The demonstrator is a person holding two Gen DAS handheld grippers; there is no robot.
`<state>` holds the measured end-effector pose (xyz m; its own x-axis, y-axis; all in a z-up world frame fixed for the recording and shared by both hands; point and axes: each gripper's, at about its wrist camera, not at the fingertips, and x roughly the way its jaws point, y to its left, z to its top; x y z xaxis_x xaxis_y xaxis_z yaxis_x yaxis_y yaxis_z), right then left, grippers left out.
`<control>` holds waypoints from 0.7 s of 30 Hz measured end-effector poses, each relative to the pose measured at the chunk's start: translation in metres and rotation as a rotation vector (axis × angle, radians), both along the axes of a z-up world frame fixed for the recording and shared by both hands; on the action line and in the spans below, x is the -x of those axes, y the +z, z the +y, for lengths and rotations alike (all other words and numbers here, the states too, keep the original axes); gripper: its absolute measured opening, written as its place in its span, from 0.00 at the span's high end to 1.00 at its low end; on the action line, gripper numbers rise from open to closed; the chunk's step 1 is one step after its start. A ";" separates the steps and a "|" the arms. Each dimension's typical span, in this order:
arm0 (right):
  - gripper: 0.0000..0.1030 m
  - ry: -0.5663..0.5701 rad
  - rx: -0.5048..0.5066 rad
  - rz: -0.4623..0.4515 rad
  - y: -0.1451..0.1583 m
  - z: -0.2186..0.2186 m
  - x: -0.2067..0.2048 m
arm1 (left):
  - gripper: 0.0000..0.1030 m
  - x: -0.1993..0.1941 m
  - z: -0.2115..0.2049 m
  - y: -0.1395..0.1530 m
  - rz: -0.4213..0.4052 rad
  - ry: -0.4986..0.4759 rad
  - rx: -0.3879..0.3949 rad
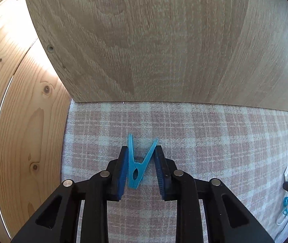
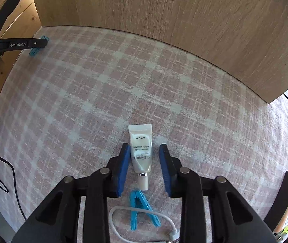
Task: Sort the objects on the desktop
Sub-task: 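Grasp the blue clothespin with the left gripper while the right grasps the white tube, then carry the blue clothespin and white tube into the black tray and release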
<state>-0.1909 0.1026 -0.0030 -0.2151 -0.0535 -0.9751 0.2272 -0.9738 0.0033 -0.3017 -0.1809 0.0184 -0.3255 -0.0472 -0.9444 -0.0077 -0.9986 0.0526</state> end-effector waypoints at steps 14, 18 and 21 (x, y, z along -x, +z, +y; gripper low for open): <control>0.79 -0.106 0.109 0.048 0.028 0.067 -0.031 | 0.77 -0.102 0.052 0.029 0.032 -0.002 -0.004; 0.79 -0.137 0.132 0.076 0.043 0.087 -0.040 | 0.77 -0.131 0.077 0.045 0.054 -0.030 0.004; 0.79 -0.159 0.145 0.100 0.056 0.105 -0.050 | 0.77 -0.153 0.110 0.058 0.071 -0.069 0.004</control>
